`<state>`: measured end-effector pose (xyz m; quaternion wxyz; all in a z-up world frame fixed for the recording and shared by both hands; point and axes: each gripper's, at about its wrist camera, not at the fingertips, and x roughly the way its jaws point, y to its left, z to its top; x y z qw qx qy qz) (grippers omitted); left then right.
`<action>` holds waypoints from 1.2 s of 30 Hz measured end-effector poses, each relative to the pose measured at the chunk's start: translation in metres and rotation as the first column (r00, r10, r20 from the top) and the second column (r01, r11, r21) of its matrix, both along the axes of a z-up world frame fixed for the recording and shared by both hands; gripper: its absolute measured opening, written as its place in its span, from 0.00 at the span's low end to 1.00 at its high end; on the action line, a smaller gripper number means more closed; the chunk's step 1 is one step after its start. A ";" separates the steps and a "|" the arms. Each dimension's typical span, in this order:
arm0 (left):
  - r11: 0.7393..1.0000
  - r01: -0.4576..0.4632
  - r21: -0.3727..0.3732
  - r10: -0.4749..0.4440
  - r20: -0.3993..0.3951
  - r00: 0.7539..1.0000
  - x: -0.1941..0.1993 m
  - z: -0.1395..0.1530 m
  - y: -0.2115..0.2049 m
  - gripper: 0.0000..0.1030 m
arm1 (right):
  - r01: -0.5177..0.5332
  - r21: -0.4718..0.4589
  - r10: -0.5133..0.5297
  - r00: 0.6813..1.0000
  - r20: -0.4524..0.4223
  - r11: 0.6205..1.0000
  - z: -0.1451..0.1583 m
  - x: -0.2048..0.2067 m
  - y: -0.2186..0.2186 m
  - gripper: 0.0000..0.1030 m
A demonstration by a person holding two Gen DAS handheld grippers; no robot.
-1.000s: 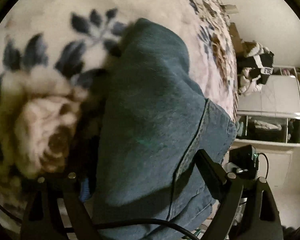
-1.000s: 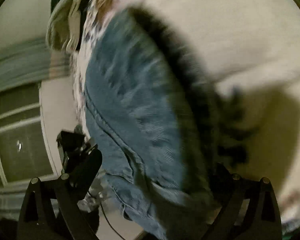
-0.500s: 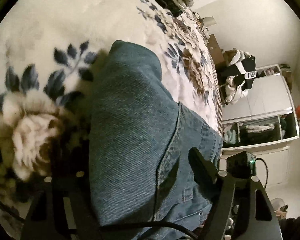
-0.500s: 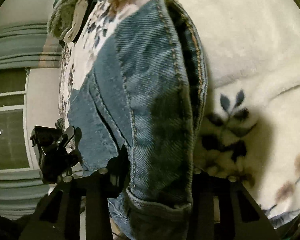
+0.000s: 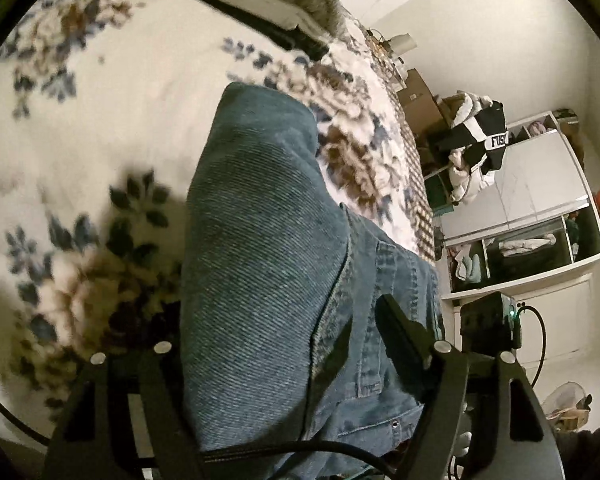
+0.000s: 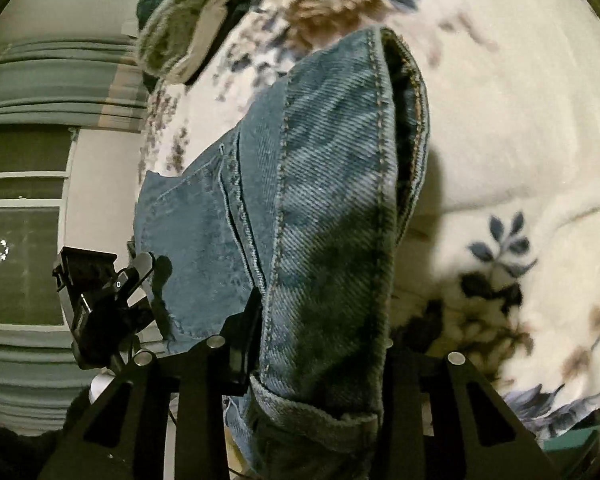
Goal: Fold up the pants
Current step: 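Lift the folded jeans with both grippers and carry them onto the clothes stack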
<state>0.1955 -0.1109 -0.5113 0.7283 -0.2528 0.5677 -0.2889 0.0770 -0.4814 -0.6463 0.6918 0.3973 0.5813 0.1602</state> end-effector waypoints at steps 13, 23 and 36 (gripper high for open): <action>1.000 -0.008 0.016 0.006 0.106 0.994 0.151 0.134 0.017 0.70 | 0.018 -0.013 -0.016 0.990 0.143 1.000 0.156 0.141 0.024 0.35; 0.999 -0.009 -0.046 0.016 0.158 0.987 0.384 0.161 0.024 0.70 | 0.122 -0.037 -0.110 0.966 0.233 0.992 0.239 0.388 0.048 0.35; 0.993 0.022 0.117 -0.023 0.002 1.000 0.577 0.050 0.024 0.70 | 0.084 -0.100 -0.070 0.989 0.131 0.991 0.140 0.623 0.060 0.36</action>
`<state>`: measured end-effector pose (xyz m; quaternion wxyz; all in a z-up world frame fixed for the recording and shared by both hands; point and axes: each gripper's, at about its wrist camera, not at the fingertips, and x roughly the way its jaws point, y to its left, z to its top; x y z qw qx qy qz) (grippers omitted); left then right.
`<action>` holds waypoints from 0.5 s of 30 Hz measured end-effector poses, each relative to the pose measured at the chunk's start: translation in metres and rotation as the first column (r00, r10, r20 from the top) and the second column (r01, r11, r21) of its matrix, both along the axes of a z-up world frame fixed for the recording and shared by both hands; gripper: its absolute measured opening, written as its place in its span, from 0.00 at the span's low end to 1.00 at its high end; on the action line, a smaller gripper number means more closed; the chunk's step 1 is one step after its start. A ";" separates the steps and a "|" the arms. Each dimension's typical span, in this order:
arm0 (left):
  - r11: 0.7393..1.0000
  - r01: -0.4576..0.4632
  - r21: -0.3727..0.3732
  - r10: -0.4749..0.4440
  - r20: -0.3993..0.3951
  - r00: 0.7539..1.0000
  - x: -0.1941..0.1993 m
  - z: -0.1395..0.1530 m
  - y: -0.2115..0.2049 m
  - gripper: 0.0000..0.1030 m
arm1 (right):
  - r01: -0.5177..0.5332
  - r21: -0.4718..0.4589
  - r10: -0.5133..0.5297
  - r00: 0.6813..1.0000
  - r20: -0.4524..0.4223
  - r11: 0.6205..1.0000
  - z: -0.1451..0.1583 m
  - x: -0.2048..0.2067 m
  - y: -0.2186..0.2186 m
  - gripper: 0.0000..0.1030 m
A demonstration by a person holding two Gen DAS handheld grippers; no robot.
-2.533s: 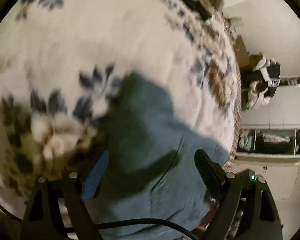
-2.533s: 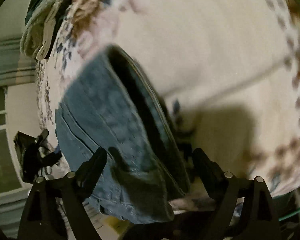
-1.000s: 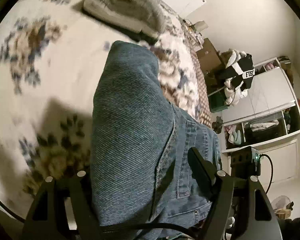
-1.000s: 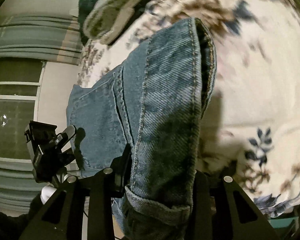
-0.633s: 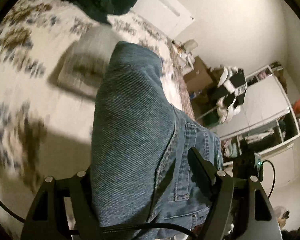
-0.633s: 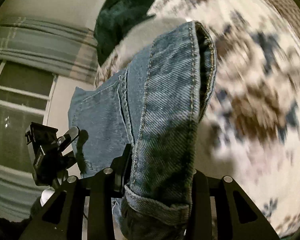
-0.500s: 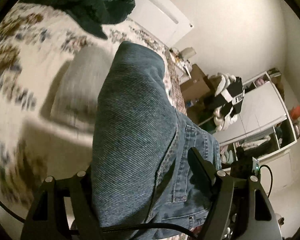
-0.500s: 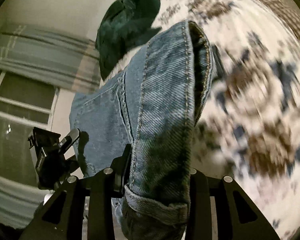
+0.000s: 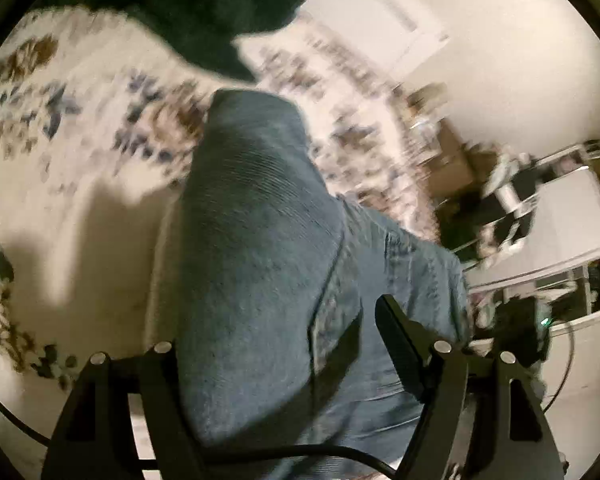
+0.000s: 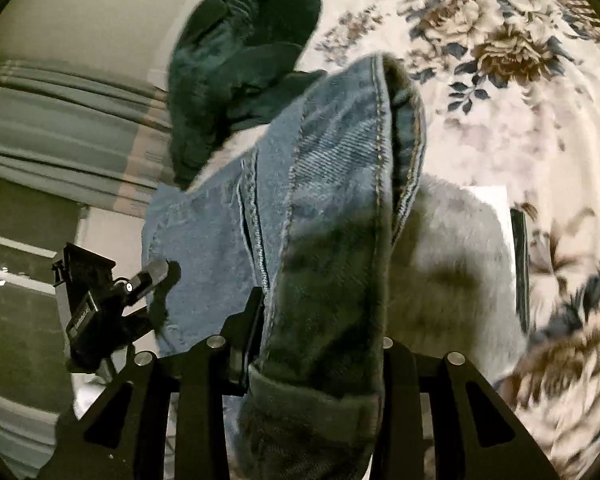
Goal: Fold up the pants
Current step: 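Lift the folded jeans with both grippers and carry them onto the clothes stack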
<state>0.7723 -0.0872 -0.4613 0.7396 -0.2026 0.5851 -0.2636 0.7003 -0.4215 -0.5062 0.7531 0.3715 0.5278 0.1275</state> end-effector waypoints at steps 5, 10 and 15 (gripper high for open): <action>0.999 -0.004 0.044 0.004 -0.011 1.000 0.001 -0.016 0.010 0.72 | -0.024 -0.077 0.019 0.998 -0.058 0.997 -0.016 0.019 0.000 0.54; 0.982 0.004 0.187 -0.007 0.015 1.000 -0.011 0.004 0.003 0.73 | -0.021 -0.270 0.003 0.998 -0.065 0.963 0.005 0.002 0.003 0.77; 0.937 -0.014 0.350 -0.029 0.117 0.993 -0.037 0.035 -0.007 0.77 | 0.020 -0.475 -0.030 0.999 -0.013 0.879 0.055 -0.025 0.022 0.85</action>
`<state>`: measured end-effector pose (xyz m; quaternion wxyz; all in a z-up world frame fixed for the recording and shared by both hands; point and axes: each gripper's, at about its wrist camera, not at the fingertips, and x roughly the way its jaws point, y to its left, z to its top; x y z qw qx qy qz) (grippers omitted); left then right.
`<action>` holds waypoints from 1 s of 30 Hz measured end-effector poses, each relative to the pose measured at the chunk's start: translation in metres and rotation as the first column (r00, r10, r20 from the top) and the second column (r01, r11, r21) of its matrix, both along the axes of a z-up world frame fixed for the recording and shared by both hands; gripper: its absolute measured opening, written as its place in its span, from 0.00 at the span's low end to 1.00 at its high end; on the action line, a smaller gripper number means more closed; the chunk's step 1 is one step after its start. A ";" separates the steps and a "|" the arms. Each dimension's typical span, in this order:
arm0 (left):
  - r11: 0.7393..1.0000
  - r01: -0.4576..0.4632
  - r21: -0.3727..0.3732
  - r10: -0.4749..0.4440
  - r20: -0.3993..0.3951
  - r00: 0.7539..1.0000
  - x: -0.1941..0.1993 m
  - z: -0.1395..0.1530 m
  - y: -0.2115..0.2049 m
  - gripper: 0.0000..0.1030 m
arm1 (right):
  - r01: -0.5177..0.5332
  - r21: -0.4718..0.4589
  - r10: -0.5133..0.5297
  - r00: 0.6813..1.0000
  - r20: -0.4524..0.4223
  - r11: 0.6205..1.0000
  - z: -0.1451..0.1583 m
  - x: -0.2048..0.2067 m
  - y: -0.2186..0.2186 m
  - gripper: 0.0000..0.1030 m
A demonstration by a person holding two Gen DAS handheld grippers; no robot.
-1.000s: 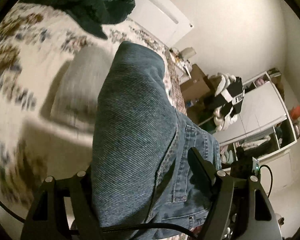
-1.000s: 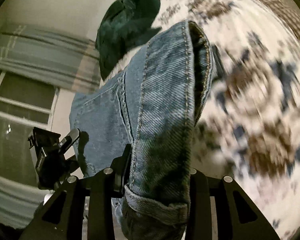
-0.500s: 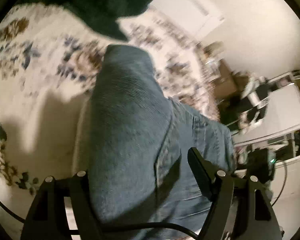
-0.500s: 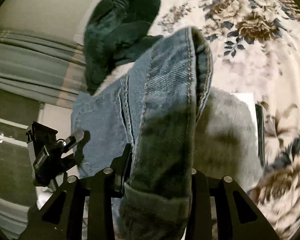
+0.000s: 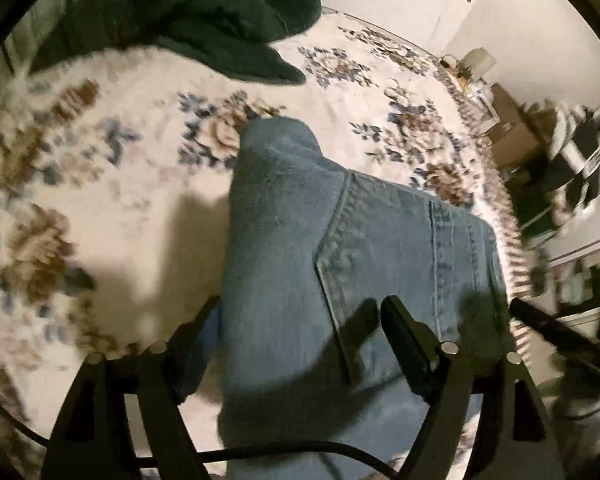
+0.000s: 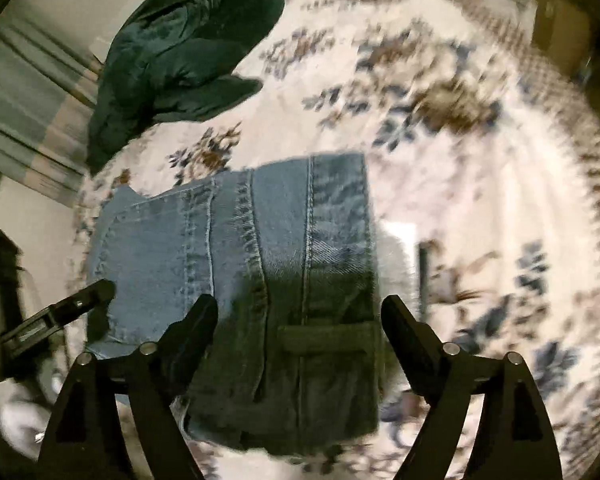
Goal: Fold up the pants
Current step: 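Lift the folded jeans with both grippers and carry them onto the clothes stack, then open both grippers and pull them back from the stacked jeans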
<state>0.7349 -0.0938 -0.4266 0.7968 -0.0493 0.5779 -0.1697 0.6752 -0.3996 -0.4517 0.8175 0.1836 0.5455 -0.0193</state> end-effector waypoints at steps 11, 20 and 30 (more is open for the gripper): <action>0.985 -0.031 0.169 -0.010 0.232 0.973 -0.086 0.080 -0.006 0.77 | 0.131 -0.344 -0.089 0.987 0.136 0.930 0.104 -0.104 0.048 0.90; 0.984 -0.078 0.161 0.016 0.353 0.936 -0.177 0.176 -0.001 0.77 | 0.195 -0.405 -0.087 0.959 0.270 0.893 0.223 -0.215 0.076 0.90; 0.981 -0.118 0.152 0.037 0.455 0.890 -0.306 0.276 0.007 0.77 | 0.210 -0.397 -0.034 0.914 0.405 0.893 0.340 -0.367 0.101 0.90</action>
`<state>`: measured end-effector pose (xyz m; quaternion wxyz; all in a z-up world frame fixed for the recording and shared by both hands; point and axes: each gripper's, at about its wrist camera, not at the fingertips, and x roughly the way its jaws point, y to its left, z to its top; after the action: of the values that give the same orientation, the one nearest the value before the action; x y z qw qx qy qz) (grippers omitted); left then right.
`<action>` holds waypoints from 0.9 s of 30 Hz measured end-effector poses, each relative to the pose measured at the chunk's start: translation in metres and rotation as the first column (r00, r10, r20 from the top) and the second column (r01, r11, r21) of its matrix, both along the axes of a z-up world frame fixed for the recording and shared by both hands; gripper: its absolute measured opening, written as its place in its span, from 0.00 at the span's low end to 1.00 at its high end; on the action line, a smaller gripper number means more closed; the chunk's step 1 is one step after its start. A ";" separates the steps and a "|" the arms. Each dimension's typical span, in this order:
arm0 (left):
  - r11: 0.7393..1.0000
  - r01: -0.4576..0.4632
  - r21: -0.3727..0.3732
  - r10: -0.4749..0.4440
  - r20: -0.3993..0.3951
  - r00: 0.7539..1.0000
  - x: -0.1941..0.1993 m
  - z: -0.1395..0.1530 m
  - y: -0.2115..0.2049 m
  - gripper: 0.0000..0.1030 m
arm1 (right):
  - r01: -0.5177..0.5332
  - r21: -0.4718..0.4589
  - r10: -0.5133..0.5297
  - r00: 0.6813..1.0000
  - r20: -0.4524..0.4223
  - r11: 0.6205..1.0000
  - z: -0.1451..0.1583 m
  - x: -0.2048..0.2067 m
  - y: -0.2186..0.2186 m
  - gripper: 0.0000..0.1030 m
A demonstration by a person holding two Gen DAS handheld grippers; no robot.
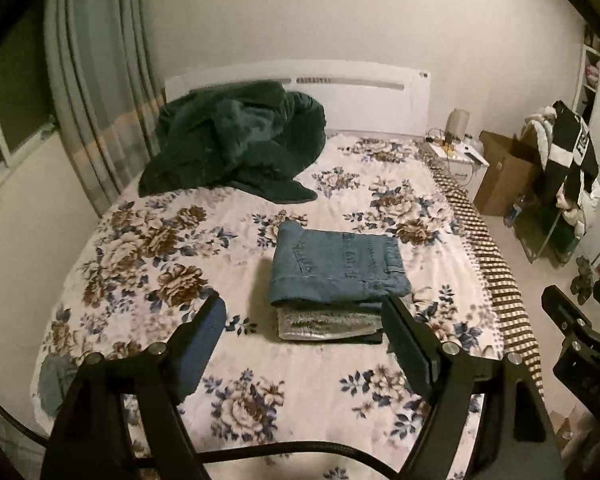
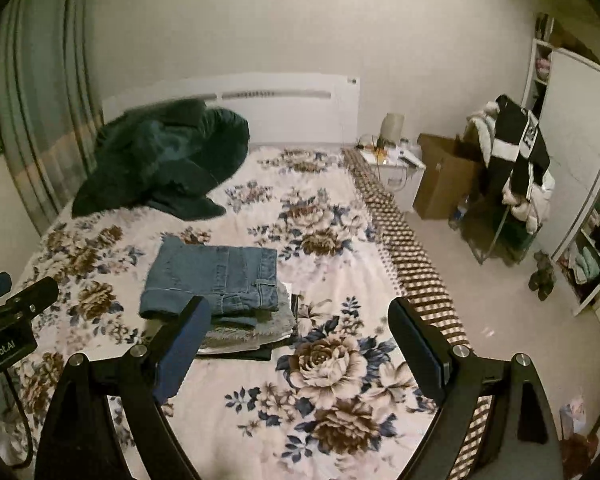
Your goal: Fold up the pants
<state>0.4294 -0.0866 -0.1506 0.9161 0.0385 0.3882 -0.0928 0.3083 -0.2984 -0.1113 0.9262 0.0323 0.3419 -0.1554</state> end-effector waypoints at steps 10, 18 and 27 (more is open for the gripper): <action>0.998 -0.067 -0.018 0.068 0.062 0.996 -0.084 0.052 0.012 0.97 | -0.065 0.012 0.064 0.995 0.080 0.998 0.076 -0.117 0.017 0.95; 0.996 -0.091 -0.017 0.092 0.081 0.992 -0.109 0.063 0.026 0.97 | -0.073 -0.008 0.073 0.994 0.081 0.997 0.100 -0.154 0.033 0.95; 0.996 -0.085 0.003 0.085 0.112 0.990 -0.130 0.075 0.038 0.97 | -0.078 -0.005 0.078 0.993 0.089 0.997 0.114 -0.171 0.044 0.95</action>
<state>0.2992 -0.0490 -0.0760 0.9393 0.0307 0.3380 -0.0499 0.1370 -0.2546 0.0031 0.9460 0.0249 0.3011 -0.1178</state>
